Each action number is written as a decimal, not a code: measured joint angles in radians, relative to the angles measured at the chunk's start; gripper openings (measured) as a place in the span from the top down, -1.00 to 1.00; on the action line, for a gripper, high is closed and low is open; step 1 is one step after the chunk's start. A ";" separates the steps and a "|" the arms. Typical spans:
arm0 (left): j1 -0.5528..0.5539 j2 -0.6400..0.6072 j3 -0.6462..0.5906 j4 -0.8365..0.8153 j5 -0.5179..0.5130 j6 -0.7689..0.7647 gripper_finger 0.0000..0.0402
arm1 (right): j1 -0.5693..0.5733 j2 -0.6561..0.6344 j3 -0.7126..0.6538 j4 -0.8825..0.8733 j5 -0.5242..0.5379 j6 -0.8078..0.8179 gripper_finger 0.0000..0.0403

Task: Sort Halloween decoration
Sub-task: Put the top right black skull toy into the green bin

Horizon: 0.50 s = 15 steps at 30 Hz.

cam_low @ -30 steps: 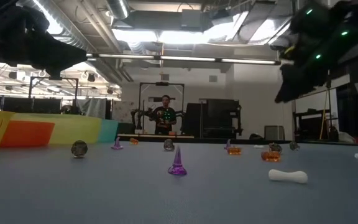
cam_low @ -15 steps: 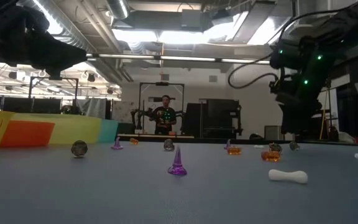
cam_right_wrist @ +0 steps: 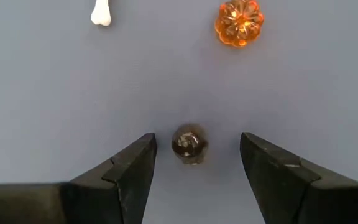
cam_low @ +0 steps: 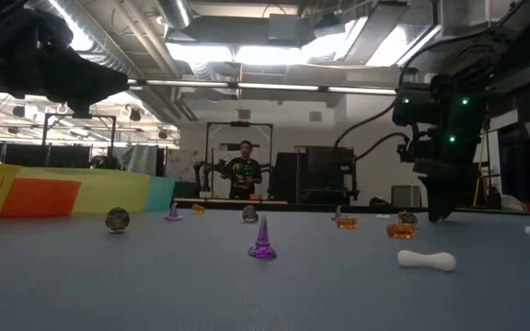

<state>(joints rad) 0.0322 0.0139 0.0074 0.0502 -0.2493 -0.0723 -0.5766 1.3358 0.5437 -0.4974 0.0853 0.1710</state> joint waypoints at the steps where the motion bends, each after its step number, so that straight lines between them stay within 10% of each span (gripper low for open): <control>1: 0.000 0.000 0.000 0.000 0.000 0.000 0.43 | 0.000 0.004 0.000 0.002 -0.001 -0.004 -0.17; 15: 0.000 0.000 0.000 0.000 0.000 0.000 0.43 | 0.001 0.008 -0.001 0.025 -0.010 -0.021 0.53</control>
<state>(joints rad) 0.0322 0.0137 0.0078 0.0504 -0.2493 -0.0723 -0.5755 1.3437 0.5423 -0.4726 0.0748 0.1501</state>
